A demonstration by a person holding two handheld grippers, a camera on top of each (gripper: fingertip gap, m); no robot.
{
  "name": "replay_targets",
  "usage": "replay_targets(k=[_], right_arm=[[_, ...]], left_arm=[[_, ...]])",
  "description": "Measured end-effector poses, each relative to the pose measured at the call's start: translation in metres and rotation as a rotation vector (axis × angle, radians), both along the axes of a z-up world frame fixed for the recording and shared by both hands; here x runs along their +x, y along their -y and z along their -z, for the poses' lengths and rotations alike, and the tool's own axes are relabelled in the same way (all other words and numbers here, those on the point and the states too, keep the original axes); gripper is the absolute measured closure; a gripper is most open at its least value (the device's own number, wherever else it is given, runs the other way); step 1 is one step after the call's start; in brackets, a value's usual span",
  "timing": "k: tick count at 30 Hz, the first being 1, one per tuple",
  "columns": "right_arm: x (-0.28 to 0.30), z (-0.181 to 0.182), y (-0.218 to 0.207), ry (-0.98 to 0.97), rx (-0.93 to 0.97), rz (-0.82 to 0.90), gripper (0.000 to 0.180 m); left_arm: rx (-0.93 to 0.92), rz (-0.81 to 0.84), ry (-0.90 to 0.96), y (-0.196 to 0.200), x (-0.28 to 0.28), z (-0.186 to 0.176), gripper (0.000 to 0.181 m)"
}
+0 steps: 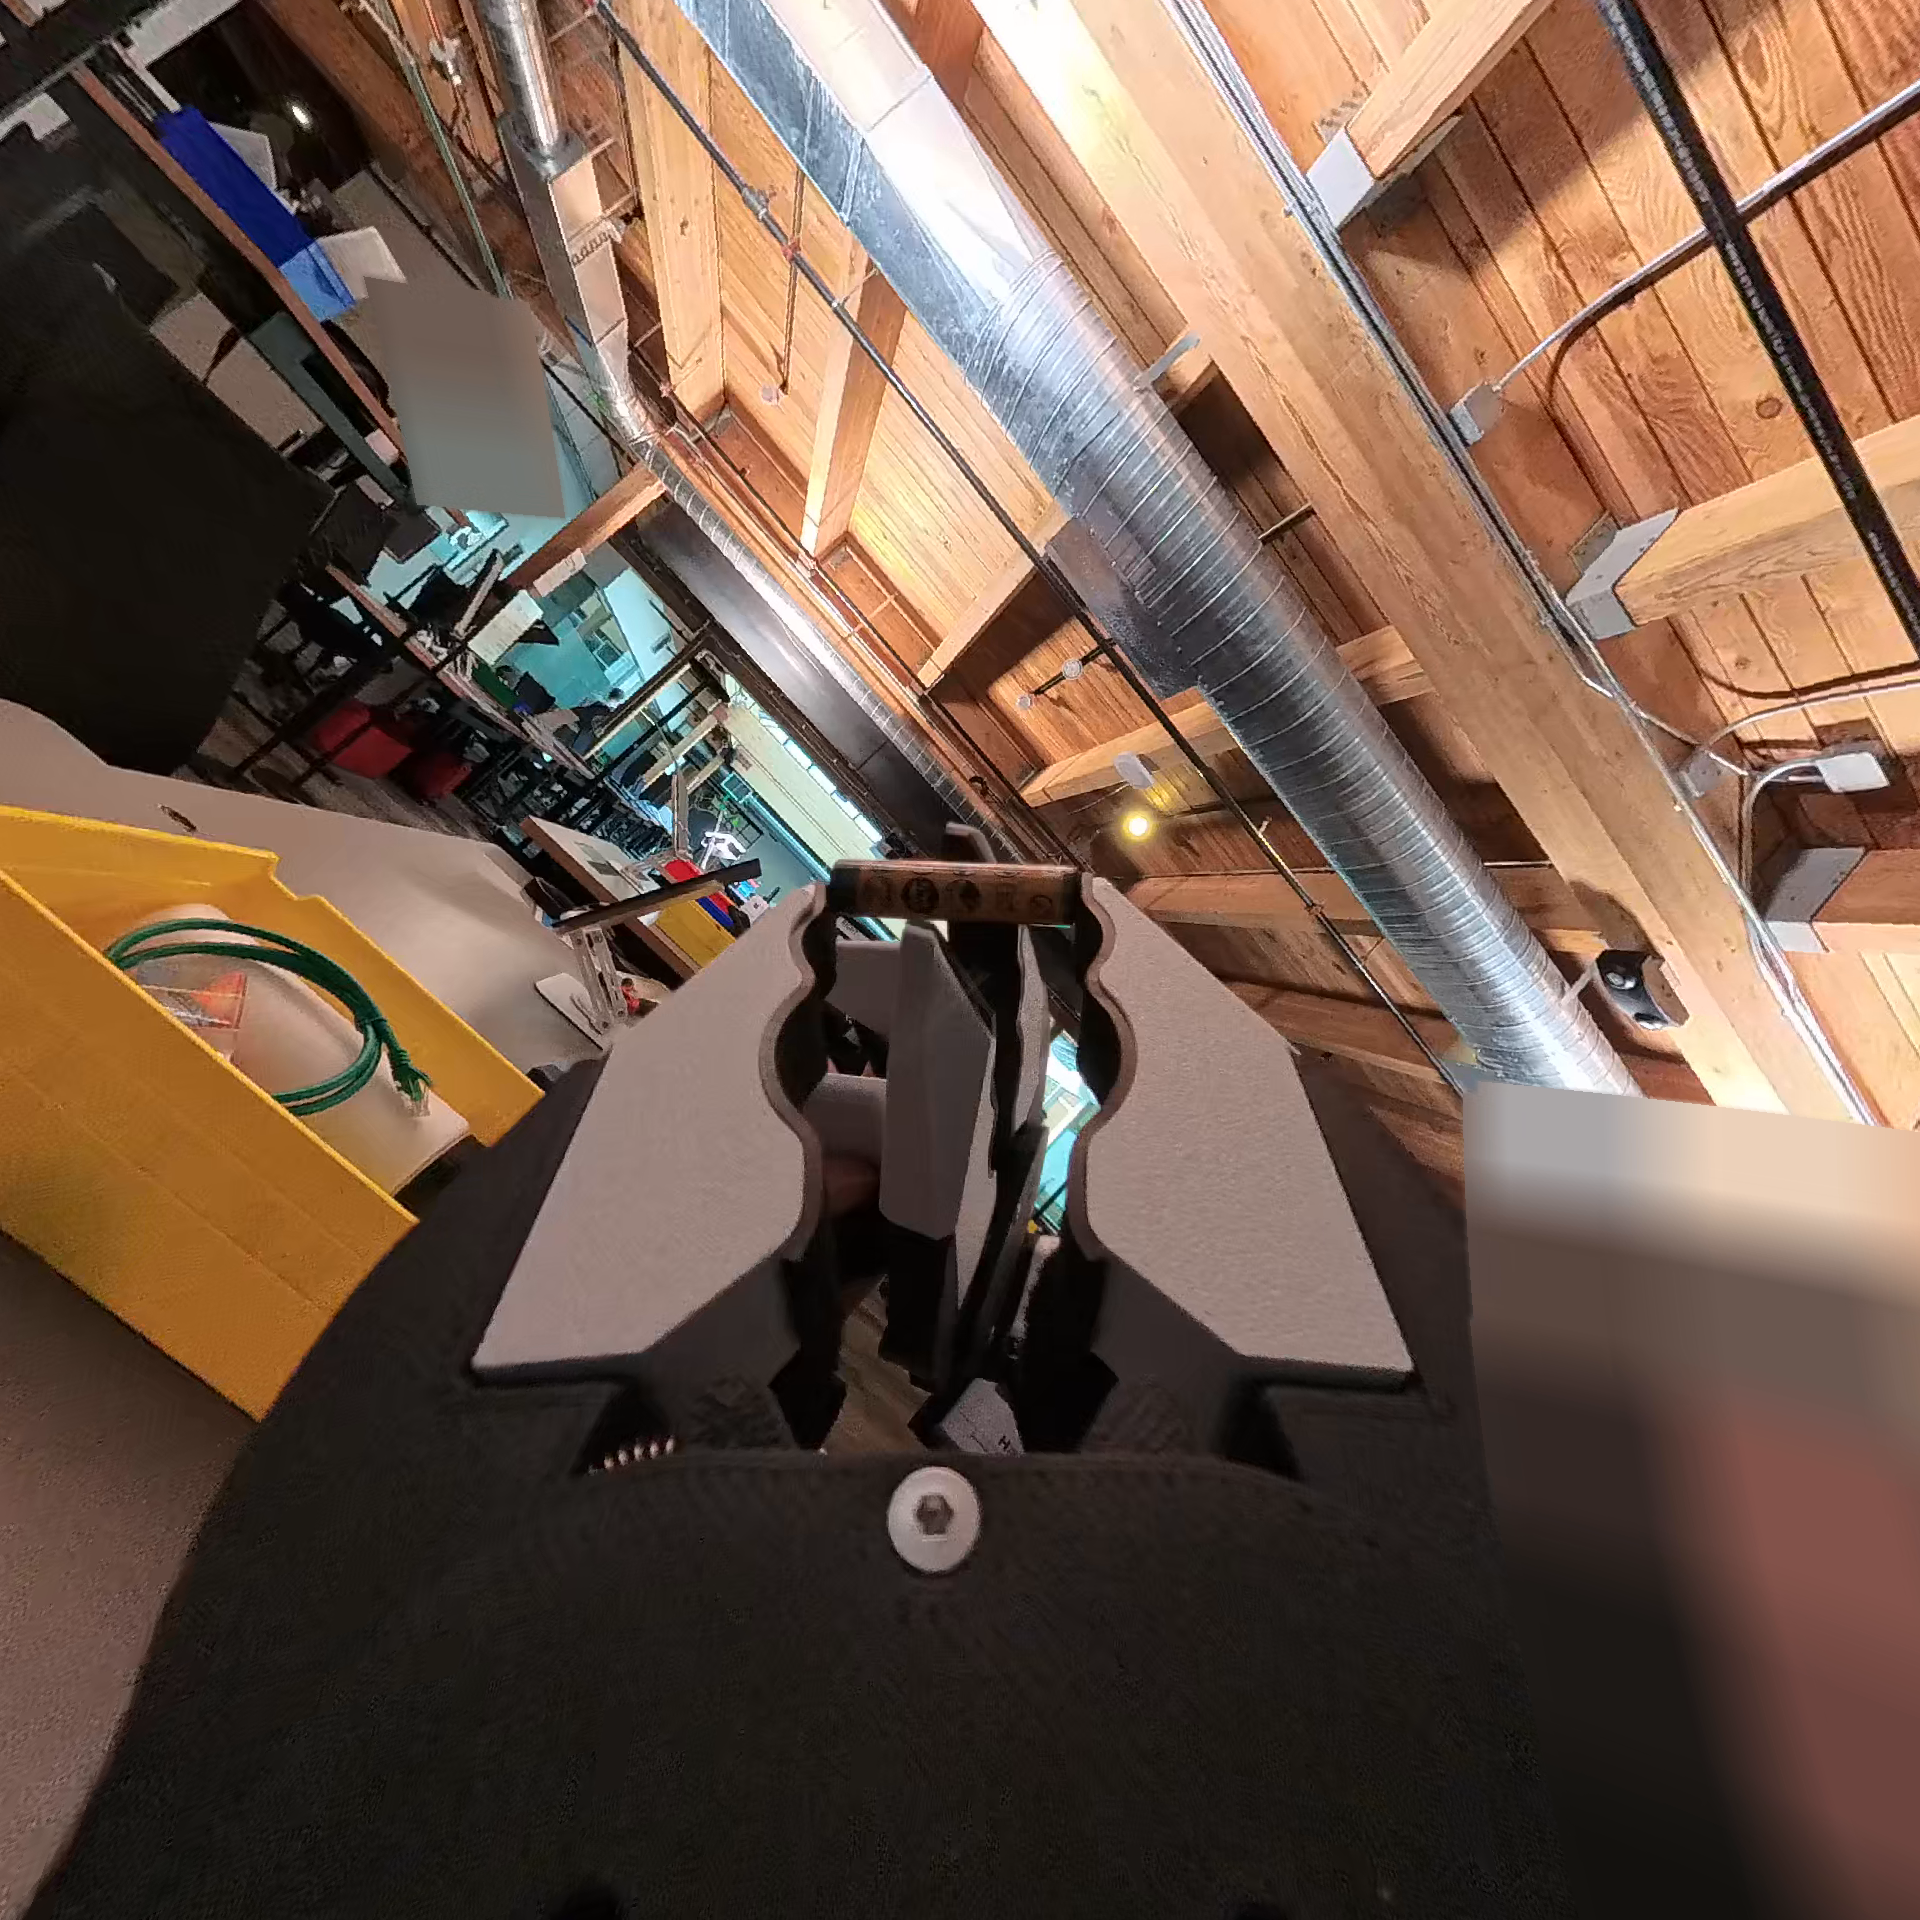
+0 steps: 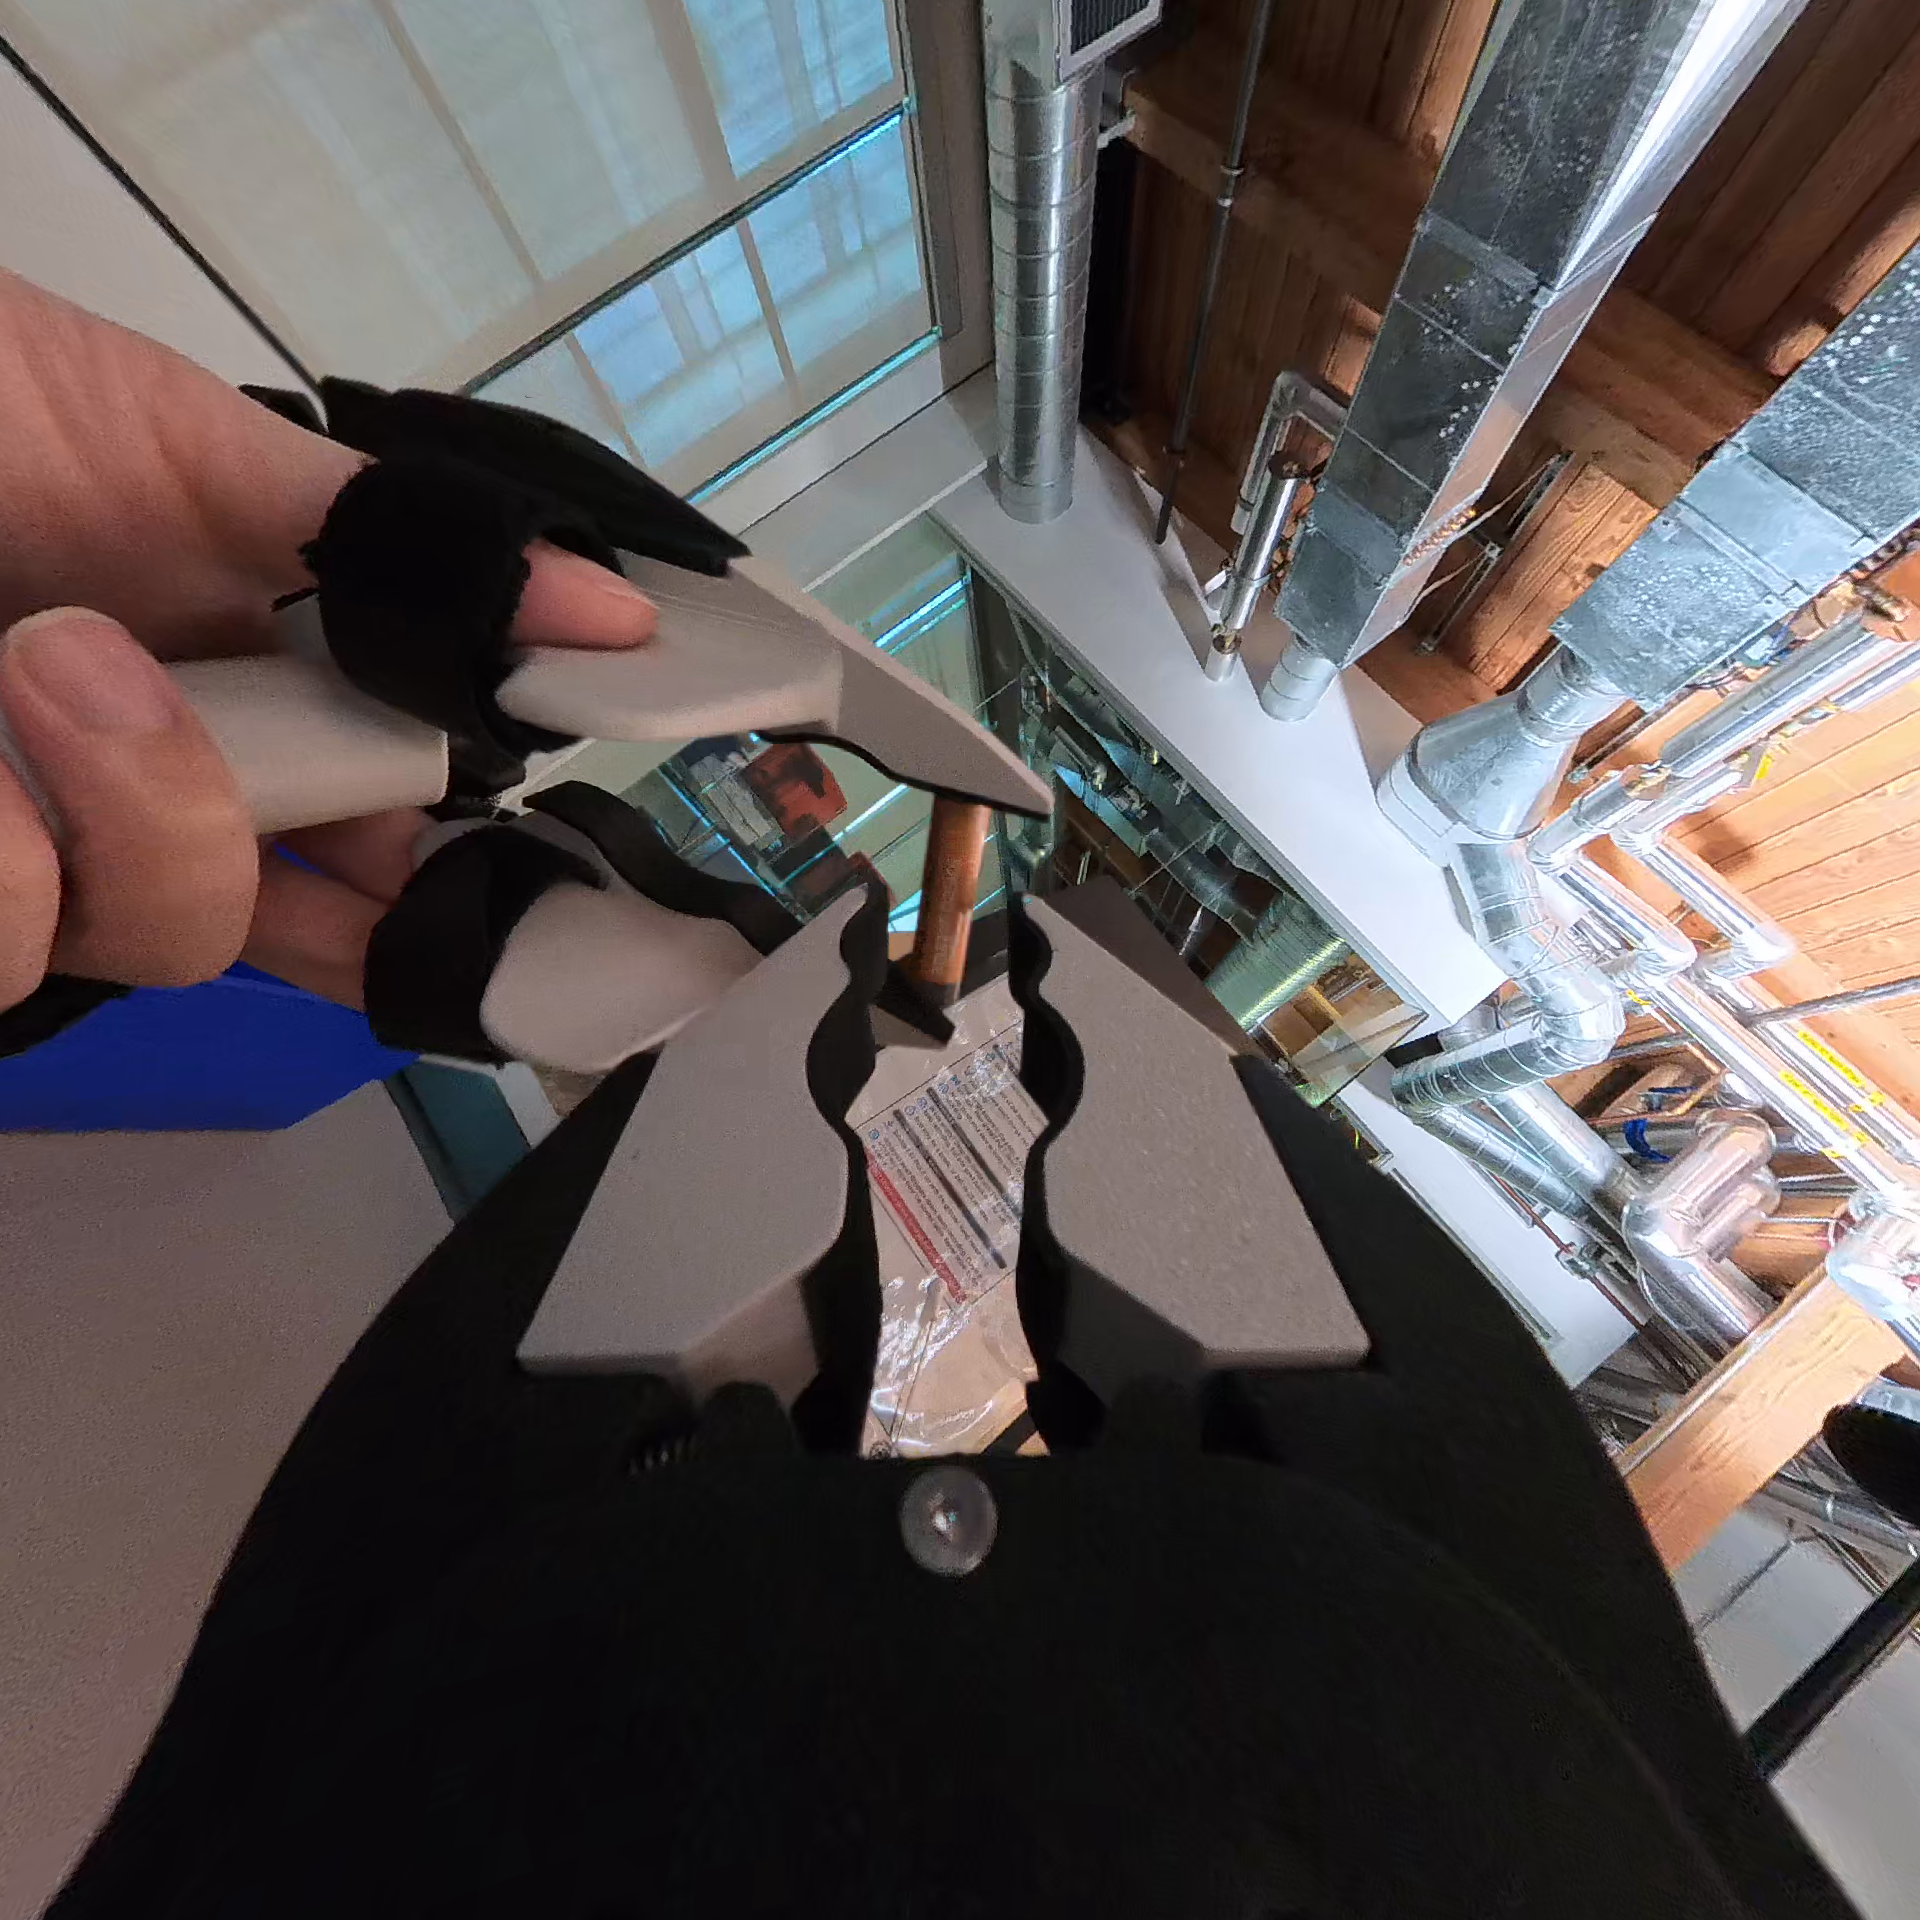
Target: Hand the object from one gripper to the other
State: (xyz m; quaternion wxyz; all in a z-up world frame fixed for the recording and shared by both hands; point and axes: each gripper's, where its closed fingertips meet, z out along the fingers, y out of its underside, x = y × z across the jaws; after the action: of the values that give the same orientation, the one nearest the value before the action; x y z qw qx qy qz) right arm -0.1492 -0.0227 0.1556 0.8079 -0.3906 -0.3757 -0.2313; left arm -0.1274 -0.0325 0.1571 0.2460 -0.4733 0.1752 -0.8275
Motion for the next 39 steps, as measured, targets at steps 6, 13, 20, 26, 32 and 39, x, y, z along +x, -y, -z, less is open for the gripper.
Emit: replay_targets(k=[6,13,20,26,32,39], right_arm=[[0.004,0.0,-0.001,-0.008,-0.03,-0.01,0.171],[0.198,-0.029,-0.015,-0.659,-0.522,0.055,0.171],[0.323,0.148,-0.051,-1.023,-1.234,0.315,0.171],[0.311,0.215,-0.086,-0.993,-1.397,0.411,0.171],[0.304,0.265,-0.099,-0.945,-1.523,0.508,0.17],[0.316,0.201,-0.096,-0.952,-1.288,0.436,0.156]], left_arm=[[0.017,0.02,0.005,0.003,0.004,0.001,0.133],[0.295,-0.213,0.024,-0.005,-0.035,-0.04,0.097],[0.525,-0.474,-0.043,-0.013,-0.077,-0.064,0.104],[0.577,-0.501,-0.082,-0.016,-0.086,-0.066,0.105],[0.563,-0.478,-0.105,-0.019,-0.09,-0.064,0.106],[0.64,-0.588,-0.352,-0.052,-0.119,-0.043,0.108]])
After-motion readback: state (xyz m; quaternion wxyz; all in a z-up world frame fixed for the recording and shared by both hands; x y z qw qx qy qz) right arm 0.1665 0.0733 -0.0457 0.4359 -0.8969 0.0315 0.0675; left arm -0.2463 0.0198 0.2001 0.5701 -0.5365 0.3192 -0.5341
